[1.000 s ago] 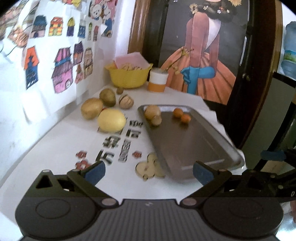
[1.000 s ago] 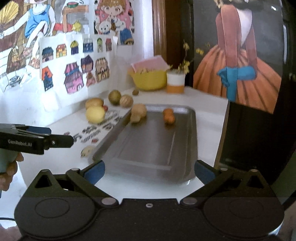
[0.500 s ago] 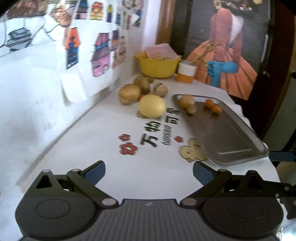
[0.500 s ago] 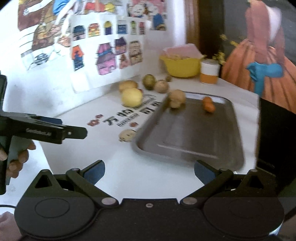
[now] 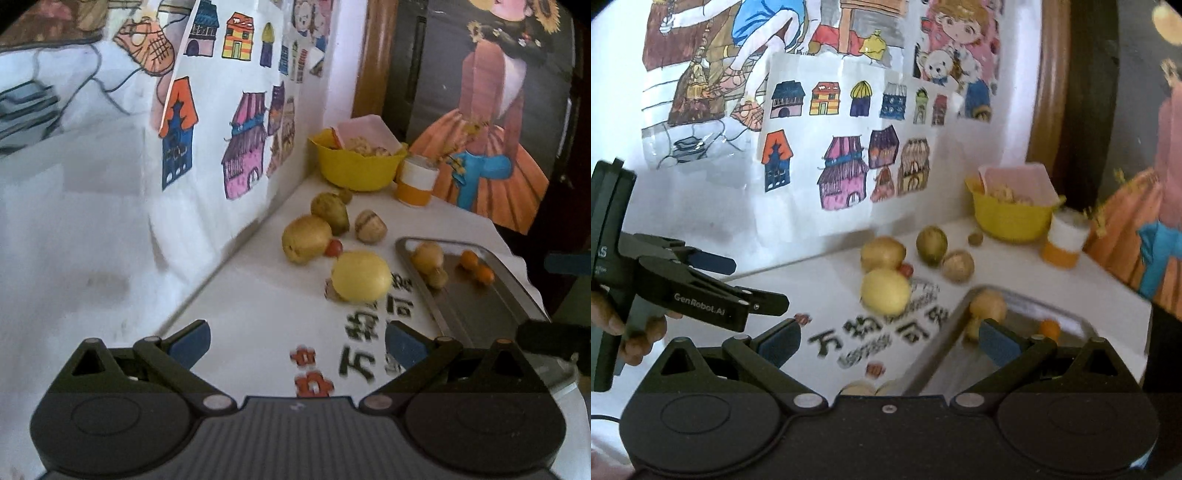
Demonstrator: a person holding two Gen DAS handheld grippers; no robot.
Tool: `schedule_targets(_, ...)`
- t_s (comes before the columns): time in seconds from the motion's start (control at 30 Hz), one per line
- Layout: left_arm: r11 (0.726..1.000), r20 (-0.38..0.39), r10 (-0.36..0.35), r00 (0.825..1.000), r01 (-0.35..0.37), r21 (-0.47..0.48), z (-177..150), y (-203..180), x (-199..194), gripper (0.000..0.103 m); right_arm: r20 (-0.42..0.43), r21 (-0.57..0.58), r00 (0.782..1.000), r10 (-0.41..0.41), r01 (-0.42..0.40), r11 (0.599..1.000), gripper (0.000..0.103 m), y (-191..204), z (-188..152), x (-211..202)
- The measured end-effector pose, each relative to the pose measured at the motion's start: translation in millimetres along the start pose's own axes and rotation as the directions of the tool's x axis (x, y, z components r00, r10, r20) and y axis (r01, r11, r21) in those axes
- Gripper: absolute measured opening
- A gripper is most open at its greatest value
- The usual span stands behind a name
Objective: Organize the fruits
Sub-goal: 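Lift both open tools away from the tray toward the remaining fruits, then grasp the brown oval fruit with the left tool while the right tool grasps the yellow lemon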
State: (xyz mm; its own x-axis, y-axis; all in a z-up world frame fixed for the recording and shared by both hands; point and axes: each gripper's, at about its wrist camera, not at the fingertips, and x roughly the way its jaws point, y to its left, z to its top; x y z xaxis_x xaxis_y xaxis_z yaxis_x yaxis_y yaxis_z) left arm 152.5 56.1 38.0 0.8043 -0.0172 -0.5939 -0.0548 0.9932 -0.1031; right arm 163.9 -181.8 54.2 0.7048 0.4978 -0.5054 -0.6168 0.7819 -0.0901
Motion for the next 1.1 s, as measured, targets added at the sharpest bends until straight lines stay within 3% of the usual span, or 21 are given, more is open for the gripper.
schedule_targets(0.4, 0.997, 0.028, 0.038, 0.999, -0.040, 0.065, 47, -3, 75, 0.103, -0.050, 0.036, 0.998, 0.047, -0.045, 0.998, 0.102, -9, -6, 83)
schedule_targets(1.1, 0.994, -0.026, 0.030, 0.999, -0.027, 0.110, 66, -16, 157, 0.101, -0.122, 0.085, 0.982, 0.146, -0.136, 0.987, 0.100, -24, 8, 164)
